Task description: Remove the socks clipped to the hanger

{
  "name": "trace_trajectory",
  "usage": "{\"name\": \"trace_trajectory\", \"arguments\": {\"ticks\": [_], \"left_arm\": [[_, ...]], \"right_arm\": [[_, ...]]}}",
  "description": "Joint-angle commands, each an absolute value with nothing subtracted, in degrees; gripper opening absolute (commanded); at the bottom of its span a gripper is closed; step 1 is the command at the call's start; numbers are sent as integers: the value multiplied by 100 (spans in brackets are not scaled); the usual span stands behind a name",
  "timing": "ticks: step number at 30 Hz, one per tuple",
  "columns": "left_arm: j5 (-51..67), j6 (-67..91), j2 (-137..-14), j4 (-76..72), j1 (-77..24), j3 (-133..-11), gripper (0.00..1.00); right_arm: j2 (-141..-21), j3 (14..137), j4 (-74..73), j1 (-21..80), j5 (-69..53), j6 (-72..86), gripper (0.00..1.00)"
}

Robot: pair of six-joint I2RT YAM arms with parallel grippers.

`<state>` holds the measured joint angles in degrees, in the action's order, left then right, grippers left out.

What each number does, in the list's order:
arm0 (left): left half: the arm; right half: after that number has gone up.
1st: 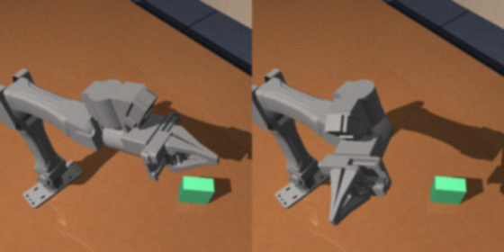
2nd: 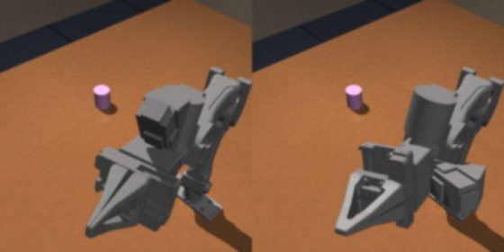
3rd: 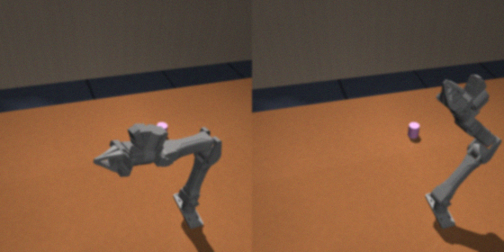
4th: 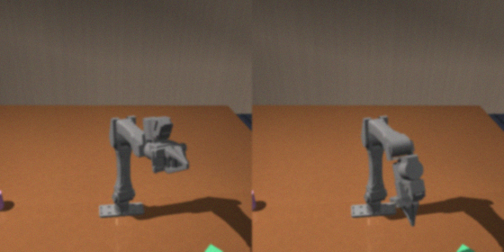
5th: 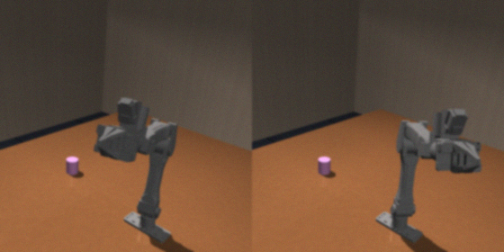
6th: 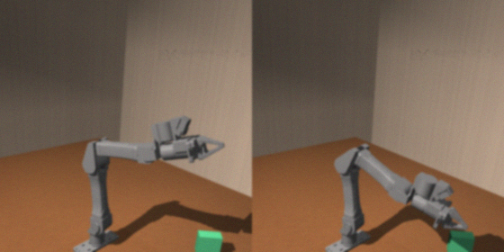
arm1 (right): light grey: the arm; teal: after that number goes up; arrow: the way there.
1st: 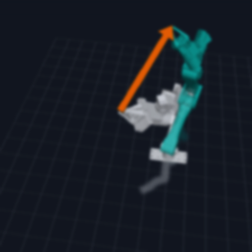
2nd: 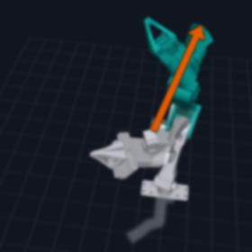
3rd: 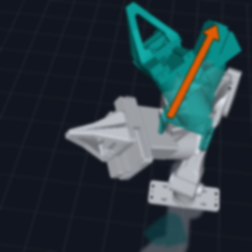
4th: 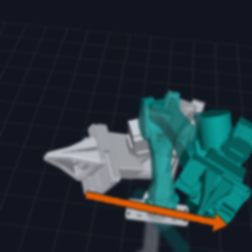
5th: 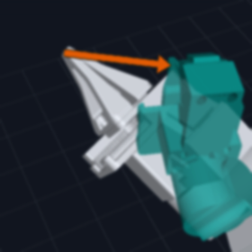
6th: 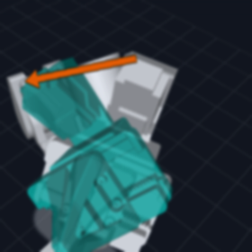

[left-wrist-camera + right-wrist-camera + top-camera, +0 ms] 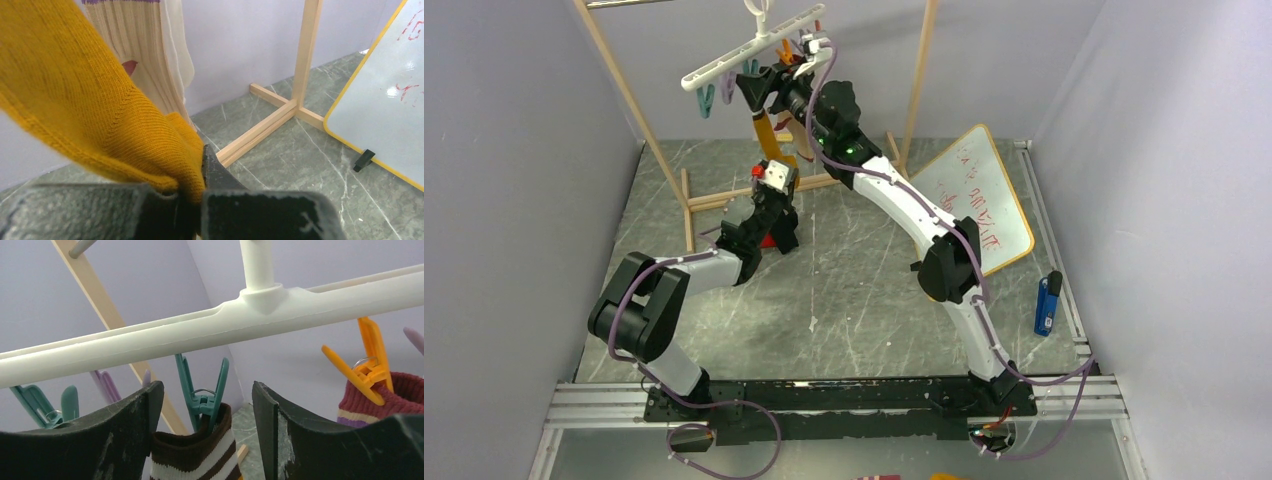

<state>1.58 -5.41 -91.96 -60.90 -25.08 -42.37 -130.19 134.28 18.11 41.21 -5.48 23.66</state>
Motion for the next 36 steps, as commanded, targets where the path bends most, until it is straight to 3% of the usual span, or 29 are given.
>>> {"name": "trace_trajectory", "arguments": {"ticks": [1,6,26,31,36], "left_arm": [[79,-703,-9007,-6144,-2555,-4183,5],[80,-712,-9026,-6126,-2575,-4192,5],[79,-695,-9175,-6134,-2621,-4219,5],[70,-709,-9184,-6126,-2635,-4219,5],[62,-703,-9201,-6117,-2645,-4236,5]], "right_arm": [[-13153,13825,2178,4102,-407,2445,68],[-13153,13757,2338,4096,-356,2494,63],[-13157,13825,2534,4078,-367,2375,56],[-13184,13911,2515,4065,-374,2367,50],[-13178,13905,2511,4052,-394,2371,38]]}}
